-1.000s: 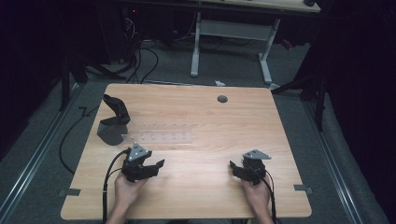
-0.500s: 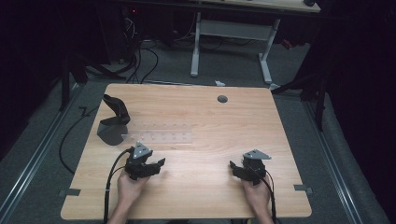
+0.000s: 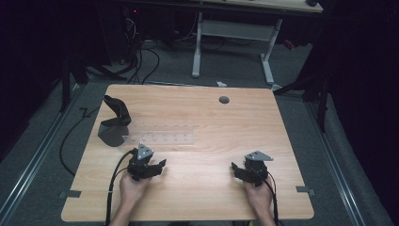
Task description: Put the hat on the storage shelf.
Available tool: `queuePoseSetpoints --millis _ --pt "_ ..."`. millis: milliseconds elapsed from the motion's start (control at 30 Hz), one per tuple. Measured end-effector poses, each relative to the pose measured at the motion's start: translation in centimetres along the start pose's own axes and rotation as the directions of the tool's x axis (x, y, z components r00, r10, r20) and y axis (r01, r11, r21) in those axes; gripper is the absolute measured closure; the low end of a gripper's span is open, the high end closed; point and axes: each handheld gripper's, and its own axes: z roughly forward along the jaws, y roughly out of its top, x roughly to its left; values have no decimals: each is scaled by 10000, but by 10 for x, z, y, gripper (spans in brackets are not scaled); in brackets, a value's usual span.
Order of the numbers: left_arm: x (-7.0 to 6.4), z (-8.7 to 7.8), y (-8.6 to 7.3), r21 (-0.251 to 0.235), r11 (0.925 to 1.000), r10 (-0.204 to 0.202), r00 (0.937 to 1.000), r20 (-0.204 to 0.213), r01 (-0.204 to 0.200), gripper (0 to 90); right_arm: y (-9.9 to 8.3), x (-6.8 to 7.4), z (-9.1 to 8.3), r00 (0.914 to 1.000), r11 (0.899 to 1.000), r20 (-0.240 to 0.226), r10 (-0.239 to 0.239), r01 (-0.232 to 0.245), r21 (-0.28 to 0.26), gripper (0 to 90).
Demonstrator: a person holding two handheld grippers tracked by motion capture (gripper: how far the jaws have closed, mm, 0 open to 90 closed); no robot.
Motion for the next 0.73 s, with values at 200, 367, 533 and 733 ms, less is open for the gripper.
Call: queuePoseSetpoints --millis 200,367,533,733 --pt "3 4 -8 114 9996 243 9994 -231 -241 372 0 0 0 10000 10000 2 0 0 -2 353" --pt "4 6 -10 193 9993 313 9992 -241 -309 342 0 0 0 10000 10000 9 -4 4 2 352" --pt "3 6 -10 205 9993 312 9992 -247 -307 327 0 0 0 10000 10000 9 -7 7 0 352" --pt "3 7 -10 264 9992 303 9993 -210 -297 304 0 0 0 10000 10000 7 -7 7 -1 352"
